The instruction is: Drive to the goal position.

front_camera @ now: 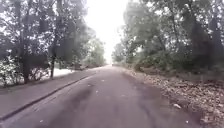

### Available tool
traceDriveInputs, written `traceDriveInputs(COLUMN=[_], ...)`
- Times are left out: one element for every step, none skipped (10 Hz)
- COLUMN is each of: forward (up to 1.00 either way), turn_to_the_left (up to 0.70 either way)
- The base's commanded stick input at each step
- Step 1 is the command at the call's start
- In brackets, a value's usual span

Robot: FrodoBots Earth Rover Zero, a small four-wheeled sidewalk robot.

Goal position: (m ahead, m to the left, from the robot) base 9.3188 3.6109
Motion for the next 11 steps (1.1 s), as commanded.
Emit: traceDriveInputs(forward=[0.85,0.85,0.85,0.85,0.85,0.85,0.85,0.85,0.85,0.85,0.85], turn_to_the_left=[-0.3,-0.15,0.0,0.0,0.0,0.0,0.0,0.0,0.0,0.0,0.0])
